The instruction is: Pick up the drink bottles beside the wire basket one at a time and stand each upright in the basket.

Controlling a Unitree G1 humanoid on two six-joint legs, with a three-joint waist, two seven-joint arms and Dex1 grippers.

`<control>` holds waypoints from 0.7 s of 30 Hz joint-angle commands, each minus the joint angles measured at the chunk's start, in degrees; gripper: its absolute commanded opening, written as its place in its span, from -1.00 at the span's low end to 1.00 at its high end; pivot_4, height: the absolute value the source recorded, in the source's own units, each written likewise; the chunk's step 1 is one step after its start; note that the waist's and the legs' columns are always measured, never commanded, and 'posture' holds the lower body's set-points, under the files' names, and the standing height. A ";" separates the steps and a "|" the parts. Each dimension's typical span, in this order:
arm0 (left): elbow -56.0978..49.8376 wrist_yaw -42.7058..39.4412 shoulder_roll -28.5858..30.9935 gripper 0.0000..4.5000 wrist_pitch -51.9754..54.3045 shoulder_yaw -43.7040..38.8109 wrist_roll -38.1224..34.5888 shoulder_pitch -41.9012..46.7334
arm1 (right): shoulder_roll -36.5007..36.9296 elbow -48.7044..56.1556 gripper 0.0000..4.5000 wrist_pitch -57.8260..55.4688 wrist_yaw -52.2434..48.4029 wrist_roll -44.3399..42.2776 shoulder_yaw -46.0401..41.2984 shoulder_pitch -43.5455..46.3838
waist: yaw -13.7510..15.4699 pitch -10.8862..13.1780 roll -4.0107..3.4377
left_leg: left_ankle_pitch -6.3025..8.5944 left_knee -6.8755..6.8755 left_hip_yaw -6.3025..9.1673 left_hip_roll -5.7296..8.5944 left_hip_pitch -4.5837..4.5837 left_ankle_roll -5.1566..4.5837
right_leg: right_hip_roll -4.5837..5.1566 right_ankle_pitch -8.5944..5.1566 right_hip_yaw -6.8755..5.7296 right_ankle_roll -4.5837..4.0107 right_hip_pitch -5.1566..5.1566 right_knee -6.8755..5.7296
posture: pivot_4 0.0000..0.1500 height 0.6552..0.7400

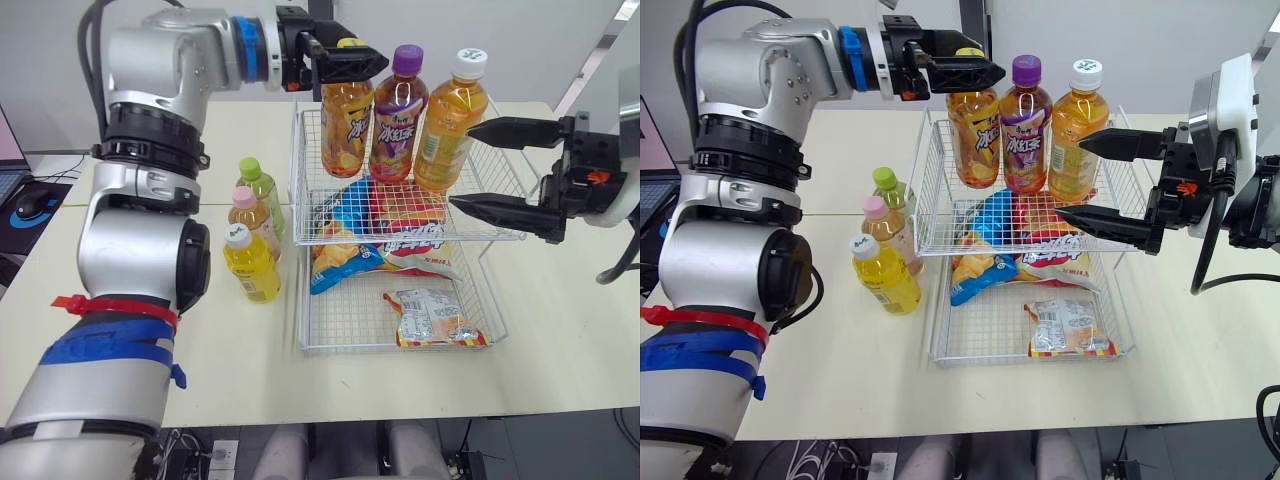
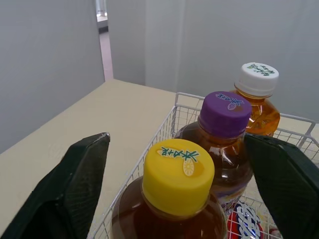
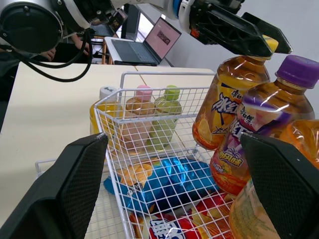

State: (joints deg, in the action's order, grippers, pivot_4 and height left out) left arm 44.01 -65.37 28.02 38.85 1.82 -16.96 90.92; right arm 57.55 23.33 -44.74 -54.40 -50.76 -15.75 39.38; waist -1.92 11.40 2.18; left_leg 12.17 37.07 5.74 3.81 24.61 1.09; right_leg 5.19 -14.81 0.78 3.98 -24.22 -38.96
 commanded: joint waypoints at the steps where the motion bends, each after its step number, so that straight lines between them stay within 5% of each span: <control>1: -5.62 -2.36 2.92 0.99 2.33 -1.31 -1.41 1.90 | 2.41 -0.38 1.00 1.04 0.33 0.19 -4.27 0.59 | 0.02 0.00 0.00 | 0.00 0.00 0.00 0.00 0.00 0.00 | 0.00 0.00 0.00 0.00 0.00 0.00 | 1.00 1.00; 14: -19.98 -0.59 13.29 0.99 15.52 -7.41 -7.54 -0.88 | 3.74 -3.62 1.00 3.93 -1.31 2.81 -3.56 1.48 | -0.42 0.00 -0.01 | 0.00 0.00 0.02 -0.04 -0.02 0.00 | -0.02 0.00 0.00 0.00 0.01 -0.01 | 1.00 1.00; 21: -33.07 3.53 22.12 0.99 18.45 -13.30 -10.54 -12.36 | 2.64 -5.48 1.00 5.64 -2.66 3.37 -1.26 3.03 | -0.42 -0.02 -0.04 | 0.00 -0.02 -0.02 -0.07 -0.15 0.01 | -0.02 0.00 0.07 -0.01 0.07 -0.03 | 1.00 1.00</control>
State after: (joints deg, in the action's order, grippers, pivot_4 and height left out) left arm 15.02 -63.12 48.42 56.58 -8.78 -26.16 78.90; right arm 60.05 17.68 -40.51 -56.42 -47.80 -16.38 40.87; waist -2.34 11.38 2.13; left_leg 12.17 37.07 5.72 3.73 24.46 1.10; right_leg 5.16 -14.80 0.85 3.97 -24.14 -38.99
